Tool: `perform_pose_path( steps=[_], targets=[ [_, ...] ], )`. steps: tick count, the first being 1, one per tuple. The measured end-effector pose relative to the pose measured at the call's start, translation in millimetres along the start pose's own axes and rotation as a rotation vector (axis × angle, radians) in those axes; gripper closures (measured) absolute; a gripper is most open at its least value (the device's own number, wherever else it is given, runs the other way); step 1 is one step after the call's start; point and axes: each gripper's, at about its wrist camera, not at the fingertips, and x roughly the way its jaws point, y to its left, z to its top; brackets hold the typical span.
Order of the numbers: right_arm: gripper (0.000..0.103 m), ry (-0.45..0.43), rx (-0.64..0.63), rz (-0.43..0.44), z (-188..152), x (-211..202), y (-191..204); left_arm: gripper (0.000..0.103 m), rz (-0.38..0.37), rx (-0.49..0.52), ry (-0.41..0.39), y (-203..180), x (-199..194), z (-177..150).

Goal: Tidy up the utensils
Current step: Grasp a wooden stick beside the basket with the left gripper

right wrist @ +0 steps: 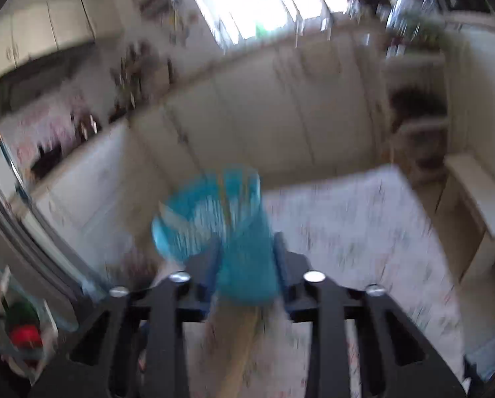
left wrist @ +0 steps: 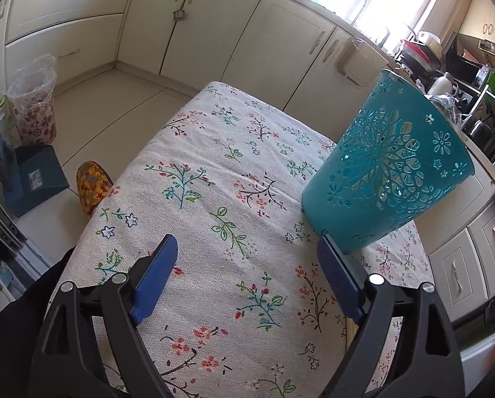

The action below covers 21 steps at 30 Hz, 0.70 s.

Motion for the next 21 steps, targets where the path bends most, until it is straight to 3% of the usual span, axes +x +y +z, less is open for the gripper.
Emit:
perform_pose_path(
  steps=[1,4,11,21],
  targets=[
    [0.098,0.102,0.017,0.001,-28,28,-3,0.021,0.001,0.002,0.002,0,0,0],
    [0.098,0.187,0.046,-0.005,-66,69,-5,0.021,0.003,0.01,0.007,-2,1,0],
    [0.098,0.227,0.011,-0.046,-65,104,10,0.02,0.001,0.008,0.006,0,0,0],
    [0.098,0.249,-0.16,-0.084,-76,101,21,0.02,-0.006,0.041,0.026,-5,3,-1]
  ],
)
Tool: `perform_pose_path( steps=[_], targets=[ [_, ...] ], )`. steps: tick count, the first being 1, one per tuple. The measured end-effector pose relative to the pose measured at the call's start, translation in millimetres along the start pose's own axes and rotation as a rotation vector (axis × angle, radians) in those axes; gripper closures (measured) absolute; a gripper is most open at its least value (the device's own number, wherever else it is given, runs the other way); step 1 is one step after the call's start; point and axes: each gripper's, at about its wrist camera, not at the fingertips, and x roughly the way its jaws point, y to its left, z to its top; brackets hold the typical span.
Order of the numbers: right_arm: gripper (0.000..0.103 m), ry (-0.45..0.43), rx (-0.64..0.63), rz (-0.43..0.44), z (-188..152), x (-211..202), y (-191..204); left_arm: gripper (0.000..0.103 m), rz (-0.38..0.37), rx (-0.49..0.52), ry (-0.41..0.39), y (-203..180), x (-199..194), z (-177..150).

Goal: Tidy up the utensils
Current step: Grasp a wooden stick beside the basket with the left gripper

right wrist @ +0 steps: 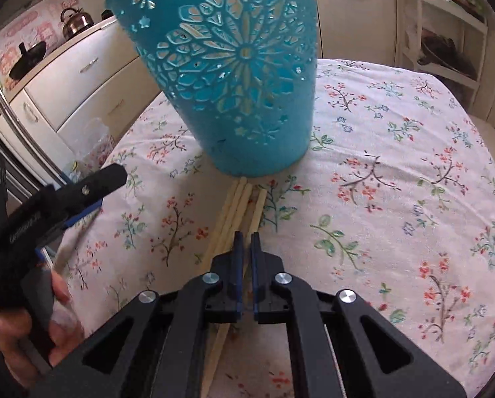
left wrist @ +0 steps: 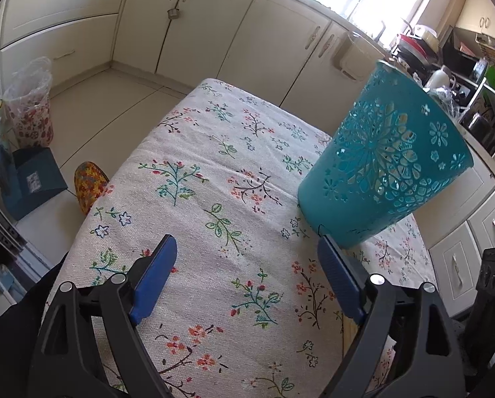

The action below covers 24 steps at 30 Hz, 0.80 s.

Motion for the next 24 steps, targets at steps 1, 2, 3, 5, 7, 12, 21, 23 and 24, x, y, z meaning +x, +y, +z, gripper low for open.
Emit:
perform_pose_path(
  steps=[1,2,3,5,7,12,21,23,24],
  targets=[
    [0.098,-0.002,-0.008,-0.015,-4,-4,-3,0.02,-0.011,0.04,0.035,-7,4,0],
    [0.098,-0.007,-0.011,-0.031,-9,-11,-10,0.02,-0.018,0.073,0.059,-13,6,0],
    [0.098,-0.013,-0.007,-0.041,-13,-16,-17,0.02,-0.009,0.133,0.083,-24,8,-1],
    [0.098,-0.024,0.016,-0.043,-20,-24,-29,0.02,0.008,0.227,0.114,-45,11,-8],
    [0.098,-0.047,0.07,-0.007,-30,-29,-46,0.02,0.051,0.296,0.121,-60,14,-13],
    [0.096,-0.069,0.156,0.071,-36,-32,-61,0.021,0.101,0.402,0.154,-86,25,-25],
    [0.096,-0.064,0.191,0.114,-36,-37,-70,0.036,0.177,0.463,0.184,-95,29,-33],
    [0.096,-0.06,0.161,0.087,-35,-41,-66,0.046,0.169,0.471,0.193,-99,30,-29],
    [0.096,-0.057,0.134,0.069,-33,-40,-61,0.053,0.154,0.478,0.2,-101,32,-27]
  ],
)
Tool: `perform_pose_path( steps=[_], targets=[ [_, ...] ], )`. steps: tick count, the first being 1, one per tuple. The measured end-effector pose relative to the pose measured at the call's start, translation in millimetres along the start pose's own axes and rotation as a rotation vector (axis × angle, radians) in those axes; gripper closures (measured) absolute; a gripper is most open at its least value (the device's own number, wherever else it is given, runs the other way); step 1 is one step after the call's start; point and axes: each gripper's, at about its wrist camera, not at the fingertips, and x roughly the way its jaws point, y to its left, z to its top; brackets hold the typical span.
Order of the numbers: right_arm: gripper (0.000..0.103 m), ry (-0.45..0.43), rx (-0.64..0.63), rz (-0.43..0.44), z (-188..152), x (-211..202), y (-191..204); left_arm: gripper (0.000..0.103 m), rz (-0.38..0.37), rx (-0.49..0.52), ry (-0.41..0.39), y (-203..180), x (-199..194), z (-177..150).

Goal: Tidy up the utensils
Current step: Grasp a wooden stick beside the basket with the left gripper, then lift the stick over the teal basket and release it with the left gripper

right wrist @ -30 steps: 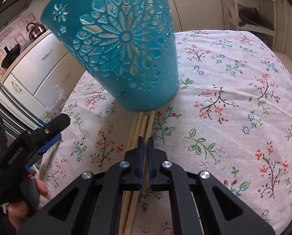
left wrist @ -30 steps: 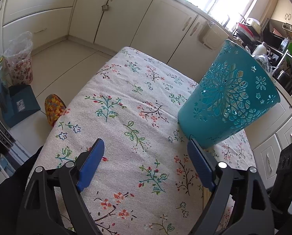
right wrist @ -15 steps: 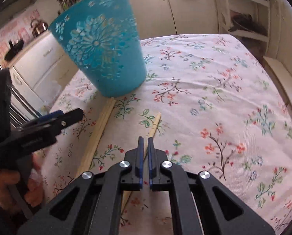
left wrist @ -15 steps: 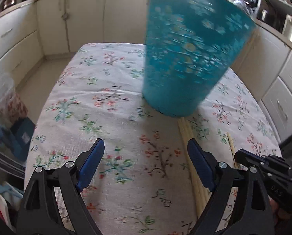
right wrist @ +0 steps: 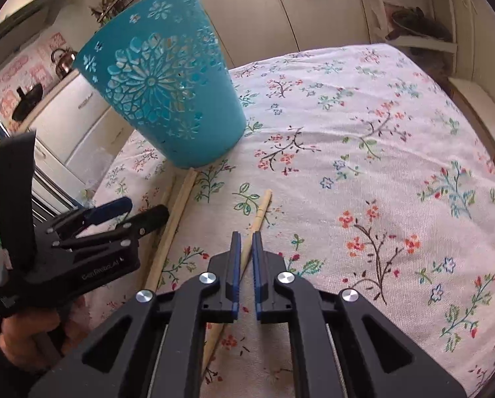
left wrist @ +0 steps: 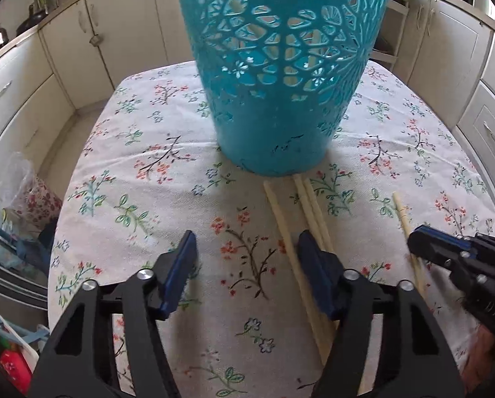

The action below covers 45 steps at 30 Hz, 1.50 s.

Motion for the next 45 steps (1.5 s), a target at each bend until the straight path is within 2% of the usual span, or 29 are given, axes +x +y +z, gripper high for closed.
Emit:
perform_pose_path(
  steps=[2,4,6,8,10,14,16,19,21,23,27,30,35,40,45],
  targets=[
    [0.096,0.004,-0.047,-0.023,0,1,7,0.081,-0.048,0.046,0.01,-6,2,8],
    [0.096,0.021,-0.096,-0.007,0,2,10,0.094,-0.117,0.078,0.039,-7,5,13],
    [0.095,0.046,-0.112,0.014,2,0,6,0.096,-0.172,0.103,0.077,-6,4,16],
    [0.095,0.071,-0.113,0.021,4,-1,2,0.096,-0.17,0.127,0.103,-4,3,18],
    [0.093,0.082,-0.1,0.021,5,0,0,0.096,-0.163,0.103,0.127,1,4,22],
    [0.094,0.058,-0.109,-0.003,3,4,6,0.097,-0.128,0.086,0.104,0,6,23],
    [0.095,0.045,-0.109,-0.007,2,3,7,0.098,-0.154,0.076,0.094,3,3,19],
    [0.095,0.023,-0.084,0.017,-1,1,2,0.098,-0.228,0.027,0.031,10,-22,10],
    [0.095,0.022,-0.065,0.032,-1,1,-1,0.098,-0.31,-0.009,-0.039,20,-52,7],
    [0.095,0.021,-0.059,0.037,-2,0,-2,0.098,-0.386,-0.031,-0.143,33,-92,12],
    [0.095,0.019,-0.043,0.052,-2,0,-4,0.098,-0.421,-0.068,-0.349,50,-152,44],
    [0.095,0.019,-0.037,0.058,-1,1,-5,0.098,-0.386,-0.116,-0.521,57,-179,85],
    [0.095,0.016,-0.031,0.068,-2,0,-7,0.098,-0.335,-0.2,-0.686,53,-182,140],
    [0.095,0.015,-0.027,0.078,-1,1,-12,0.098,-0.233,-0.217,-0.736,44,-149,176],
    [0.095,0.015,-0.024,0.086,0,1,-13,0.098,-0.158,-0.227,-0.736,41,-114,180]
  ],
)
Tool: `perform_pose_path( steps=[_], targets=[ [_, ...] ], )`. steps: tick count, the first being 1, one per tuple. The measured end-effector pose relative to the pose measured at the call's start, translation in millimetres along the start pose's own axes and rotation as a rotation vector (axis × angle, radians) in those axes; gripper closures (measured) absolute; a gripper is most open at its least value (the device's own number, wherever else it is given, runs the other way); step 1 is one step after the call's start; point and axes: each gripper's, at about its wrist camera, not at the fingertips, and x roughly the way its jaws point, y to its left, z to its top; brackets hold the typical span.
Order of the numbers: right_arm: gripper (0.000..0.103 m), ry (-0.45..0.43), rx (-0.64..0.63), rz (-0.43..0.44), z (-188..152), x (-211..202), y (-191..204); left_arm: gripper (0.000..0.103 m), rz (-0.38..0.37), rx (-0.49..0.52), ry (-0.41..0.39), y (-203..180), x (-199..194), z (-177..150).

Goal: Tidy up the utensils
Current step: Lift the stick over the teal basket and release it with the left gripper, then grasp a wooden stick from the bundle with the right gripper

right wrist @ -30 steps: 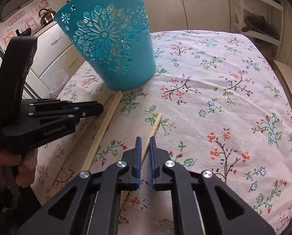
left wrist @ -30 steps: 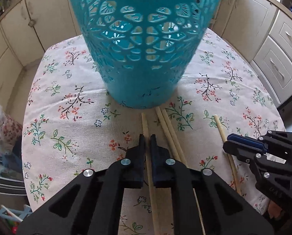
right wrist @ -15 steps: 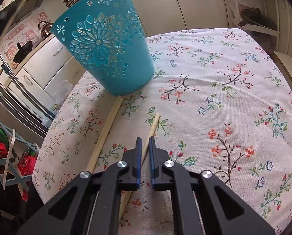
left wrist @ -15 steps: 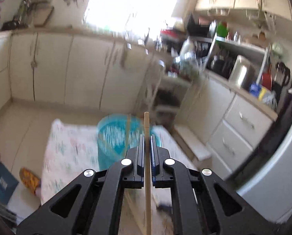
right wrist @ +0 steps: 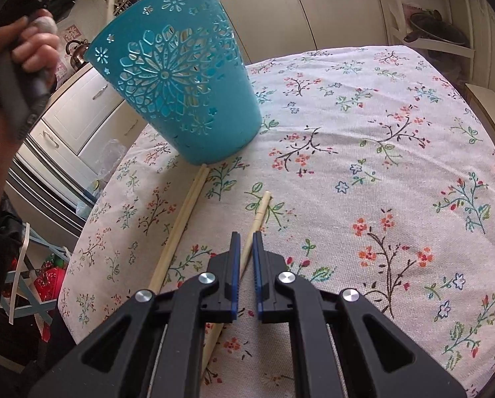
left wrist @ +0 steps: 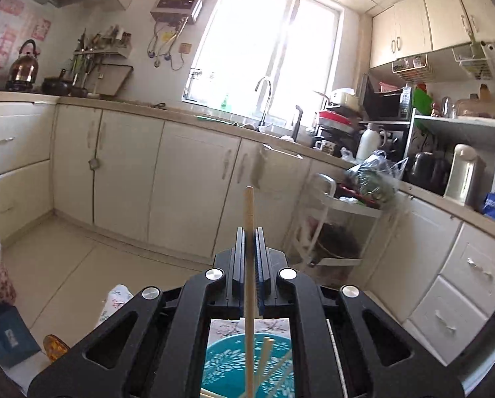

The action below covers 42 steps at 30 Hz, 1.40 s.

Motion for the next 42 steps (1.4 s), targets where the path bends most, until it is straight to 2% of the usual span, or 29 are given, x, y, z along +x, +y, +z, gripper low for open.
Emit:
perform_pose_path(
  steps=[4,7,10,12,14,15,17,19,21,26,30,34,36,39,42],
  targets=[
    [0.095,0.002,0.003,0.006,1,0,-1,0.098,0.011,0.052,0.045,-1,9,-21],
    [0.095,0.003,0.001,0.006,1,0,-1,0.098,0.018,0.128,0.093,-9,6,-40],
    [0.095,0.005,0.003,0.007,0,0,0,0.096,0.01,0.194,0.167,-15,0,-56],
    [0.095,0.005,-0.007,-0.005,0,0,2,0.088,0.019,0.212,0.191,-12,-11,-62],
    [0.096,0.008,-0.021,-0.026,-1,0,6,0.061,0.045,0.194,0.175,-1,-32,-63],
    [0.096,0.01,-0.035,-0.043,-1,0,10,0.055,0.059,0.176,0.161,8,-45,-60],
    [0.096,0.008,-0.075,-0.084,-1,1,18,0.039,0.082,0.096,0.133,30,-77,-62],
    [0.096,0.002,-0.089,-0.1,-2,0,20,0.032,0.098,0.024,0.142,51,-97,-73],
    [0.099,-0.007,-0.051,-0.07,-2,-4,15,0.031,0.118,-0.031,0.195,71,-110,-98],
    [0.099,-0.143,-0.033,0.021,5,-47,23,0.03,0.15,-0.152,0.375,107,-104,-169],
    [0.103,-0.23,-0.041,0.057,25,-76,37,0.03,0.155,-0.204,0.453,116,-95,-197],
    [0.103,-0.293,-0.049,0.086,48,-93,46,0.028,0.15,-0.21,0.455,117,-94,-198],
    [0.103,-0.271,-0.064,0.076,56,-88,49,0.028,0.152,-0.216,0.468,117,-90,-198],
    [0.102,-0.154,-0.065,0.034,56,-64,48,0.028,0.151,-0.232,0.476,118,-88,-196],
    [0.102,-0.046,-0.045,-0.012,42,-34,42,0.028,0.146,-0.243,0.481,119,-87,-196]
  ],
)
